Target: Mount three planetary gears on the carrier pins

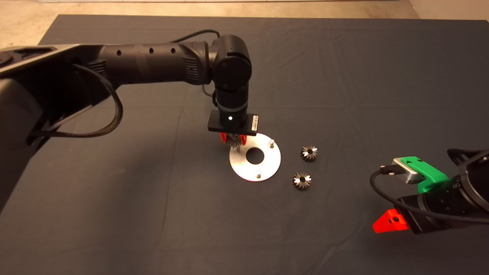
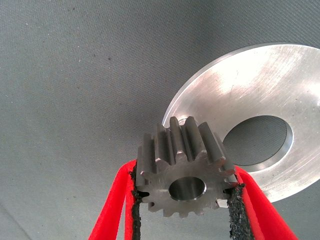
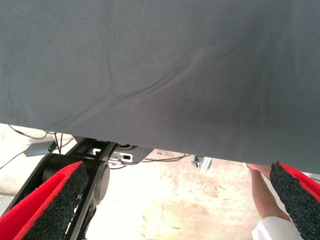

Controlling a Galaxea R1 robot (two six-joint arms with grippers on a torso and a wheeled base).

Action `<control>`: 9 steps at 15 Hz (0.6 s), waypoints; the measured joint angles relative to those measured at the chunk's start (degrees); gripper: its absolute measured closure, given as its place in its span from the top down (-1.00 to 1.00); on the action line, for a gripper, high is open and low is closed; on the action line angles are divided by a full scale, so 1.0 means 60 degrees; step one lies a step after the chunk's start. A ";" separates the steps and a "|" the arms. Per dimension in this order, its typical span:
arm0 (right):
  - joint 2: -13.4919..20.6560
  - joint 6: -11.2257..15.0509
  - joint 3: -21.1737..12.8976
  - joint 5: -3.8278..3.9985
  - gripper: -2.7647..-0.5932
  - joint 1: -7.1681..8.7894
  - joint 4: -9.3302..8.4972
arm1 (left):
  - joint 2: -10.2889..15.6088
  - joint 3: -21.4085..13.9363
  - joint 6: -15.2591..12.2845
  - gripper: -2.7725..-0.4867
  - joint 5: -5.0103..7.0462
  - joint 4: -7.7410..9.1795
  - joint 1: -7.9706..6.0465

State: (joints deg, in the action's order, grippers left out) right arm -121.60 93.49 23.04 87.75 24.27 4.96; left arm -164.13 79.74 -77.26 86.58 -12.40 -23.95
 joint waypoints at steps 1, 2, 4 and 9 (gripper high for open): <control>-0.0002 0.0000 0.0000 -0.0002 0.97 0.0000 0.0000 | 0.0000 0.0000 0.0000 -0.67 0.0000 -0.0003 0.0000; 0.0002 0.0000 0.0000 -0.0002 0.97 0.0000 0.0000 | -0.0002 0.0000 0.0000 -0.67 0.0000 0.0000 0.0000; -0.0002 0.0000 0.0000 -0.0001 0.97 0.0000 0.0000 | -0.0002 0.0000 0.0000 -0.67 -0.0004 0.0000 0.0000; -0.0002 0.0000 0.0000 -0.0002 0.97 0.0000 0.0000 | -0.0002 0.0000 -0.0004 -0.67 -0.0004 0.0000 0.0000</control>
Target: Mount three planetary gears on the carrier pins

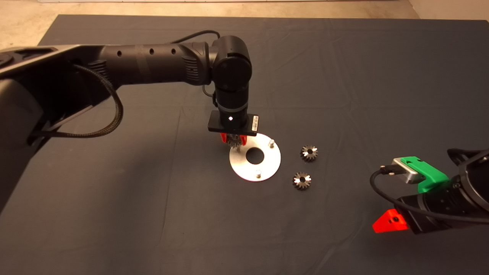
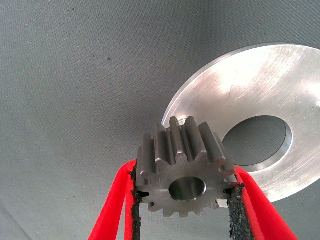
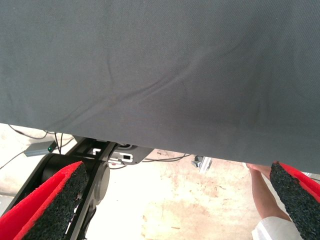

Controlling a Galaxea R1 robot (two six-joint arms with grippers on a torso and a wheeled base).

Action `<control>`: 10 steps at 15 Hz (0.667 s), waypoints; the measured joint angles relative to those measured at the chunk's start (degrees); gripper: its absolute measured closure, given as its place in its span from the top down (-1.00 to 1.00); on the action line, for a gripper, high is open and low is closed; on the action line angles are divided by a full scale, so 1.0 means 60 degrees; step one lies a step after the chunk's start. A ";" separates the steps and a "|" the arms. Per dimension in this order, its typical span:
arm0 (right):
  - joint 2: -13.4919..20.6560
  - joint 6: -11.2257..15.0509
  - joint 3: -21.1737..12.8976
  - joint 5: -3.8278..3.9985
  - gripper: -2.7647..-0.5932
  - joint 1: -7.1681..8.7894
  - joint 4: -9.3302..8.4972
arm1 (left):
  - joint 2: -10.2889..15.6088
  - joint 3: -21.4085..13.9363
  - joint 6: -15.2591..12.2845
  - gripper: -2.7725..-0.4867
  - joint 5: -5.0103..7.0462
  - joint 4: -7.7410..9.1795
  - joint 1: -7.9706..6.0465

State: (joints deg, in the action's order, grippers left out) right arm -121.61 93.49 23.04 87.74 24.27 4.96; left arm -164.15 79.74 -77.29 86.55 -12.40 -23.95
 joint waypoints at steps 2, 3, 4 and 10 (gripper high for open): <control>0.0000 0.0000 0.0000 0.0000 0.97 0.0000 0.0000 | 0.0000 0.0000 0.0000 -0.67 0.0000 0.0000 0.0000; 0.0000 0.0000 0.0000 0.0000 0.97 0.0000 0.0000 | 0.0000 0.0000 0.0000 -0.67 0.0000 -0.0004 0.0014; 0.0000 0.0000 0.0000 0.0004 0.97 0.0000 0.0000 | 0.0000 0.0000 0.0000 -0.67 0.0000 -0.0008 0.0053; 0.0000 0.0000 0.0000 0.0000 0.97 0.0000 0.0000 | 0.0000 -0.0004 0.0000 -0.67 0.0000 -0.0014 0.0098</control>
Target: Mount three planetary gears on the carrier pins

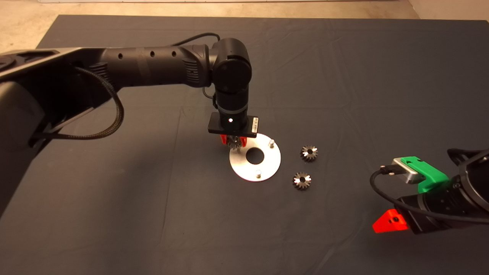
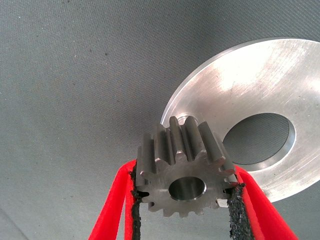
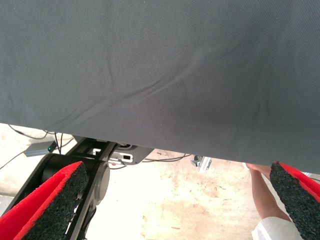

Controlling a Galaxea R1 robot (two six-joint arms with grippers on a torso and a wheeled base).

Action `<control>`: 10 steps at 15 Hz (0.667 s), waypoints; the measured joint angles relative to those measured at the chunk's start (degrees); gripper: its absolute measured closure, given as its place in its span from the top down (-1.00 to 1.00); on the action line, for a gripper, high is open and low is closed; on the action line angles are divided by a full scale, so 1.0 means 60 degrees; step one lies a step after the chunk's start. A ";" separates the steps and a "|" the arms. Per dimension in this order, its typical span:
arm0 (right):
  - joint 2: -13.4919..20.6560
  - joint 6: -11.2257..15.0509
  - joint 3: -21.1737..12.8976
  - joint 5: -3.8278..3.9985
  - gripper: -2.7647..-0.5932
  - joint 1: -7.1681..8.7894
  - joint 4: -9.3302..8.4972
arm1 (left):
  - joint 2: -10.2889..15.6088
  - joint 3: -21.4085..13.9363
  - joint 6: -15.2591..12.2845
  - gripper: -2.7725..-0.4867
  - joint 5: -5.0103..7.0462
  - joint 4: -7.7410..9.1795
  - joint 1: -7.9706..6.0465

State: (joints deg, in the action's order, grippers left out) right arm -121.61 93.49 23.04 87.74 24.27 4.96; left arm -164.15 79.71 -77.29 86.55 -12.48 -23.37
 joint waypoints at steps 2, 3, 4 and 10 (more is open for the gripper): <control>0.0000 0.0000 0.0000 0.0004 0.97 0.0000 0.0000 | -0.0002 0.0000 0.0000 -0.67 -0.0014 0.0004 0.0000; 0.0000 -0.0001 0.0000 0.0000 0.97 0.0000 0.0000 | -0.0004 0.0000 0.0000 -0.67 -0.0021 0.0001 0.0000; 0.0000 0.0000 0.0000 0.0000 0.97 0.0000 0.0000 | -0.0004 0.0000 0.0000 -0.67 -0.0028 0.0004 0.0000; -0.0055 0.0000 0.0000 -0.0004 0.97 0.0000 0.0000 | -0.0114 0.0223 0.0138 -0.67 0.0035 0.0047 -0.0010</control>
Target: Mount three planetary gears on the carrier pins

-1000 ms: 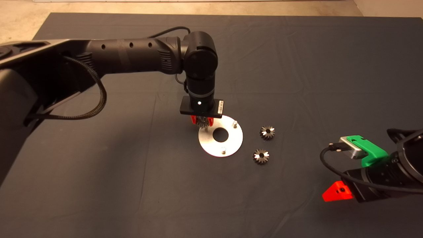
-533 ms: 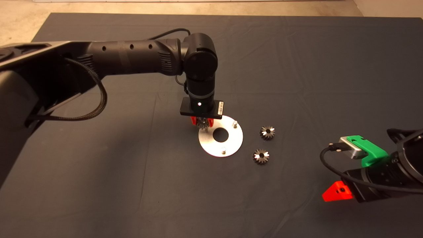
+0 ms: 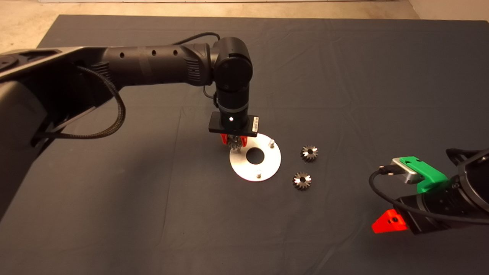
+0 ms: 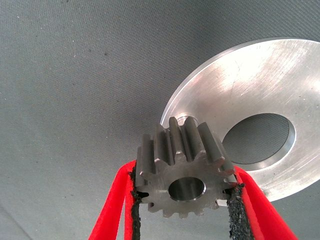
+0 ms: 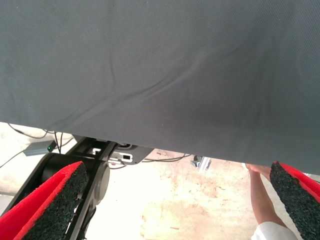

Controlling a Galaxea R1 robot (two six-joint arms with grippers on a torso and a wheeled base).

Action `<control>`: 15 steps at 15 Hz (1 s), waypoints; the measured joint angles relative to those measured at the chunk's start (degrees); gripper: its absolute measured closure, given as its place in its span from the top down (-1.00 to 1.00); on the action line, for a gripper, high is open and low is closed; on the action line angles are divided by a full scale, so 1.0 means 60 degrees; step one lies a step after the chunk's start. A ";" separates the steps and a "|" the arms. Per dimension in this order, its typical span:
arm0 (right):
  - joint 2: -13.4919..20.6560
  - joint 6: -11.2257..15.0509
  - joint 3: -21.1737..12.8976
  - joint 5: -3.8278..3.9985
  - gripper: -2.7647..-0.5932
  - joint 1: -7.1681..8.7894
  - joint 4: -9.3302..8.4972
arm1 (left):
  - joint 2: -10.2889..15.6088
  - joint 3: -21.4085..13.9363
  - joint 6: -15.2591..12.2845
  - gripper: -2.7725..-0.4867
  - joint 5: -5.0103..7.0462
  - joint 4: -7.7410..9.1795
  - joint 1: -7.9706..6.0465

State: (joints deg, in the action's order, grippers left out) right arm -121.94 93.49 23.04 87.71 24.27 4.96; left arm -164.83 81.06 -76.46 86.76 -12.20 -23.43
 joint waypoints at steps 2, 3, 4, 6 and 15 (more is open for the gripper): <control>0.0000 -0.0004 0.0000 0.0004 0.97 0.0000 0.0000 | -0.0004 0.0024 0.0000 -0.67 -0.0004 0.0008 0.0000; 0.0000 -0.0004 0.0000 0.0007 0.97 0.0000 0.0000 | -0.0017 0.0037 0.0000 -0.67 0.0000 0.0012 -0.0006; -0.0002 -0.0004 0.0000 0.0002 0.97 0.0000 0.0000 | -0.0020 0.0053 0.0000 -0.67 -0.0012 0.0024 -0.0008; 0.0000 -0.0004 0.0000 0.0004 0.97 0.0000 0.0000 | -0.0033 0.0057 0.0000 -0.67 -0.0022 0.0026 -0.0012; -0.0004 0.0000 0.0000 0.0004 0.97 0.0000 0.0000 | -0.0041 0.0061 0.0018 -0.68 -0.0037 0.0018 -0.0012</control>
State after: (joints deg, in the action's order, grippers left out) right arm -121.97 93.49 23.04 87.74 24.27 4.96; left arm -165.07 81.42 -76.35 86.54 -12.09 -23.50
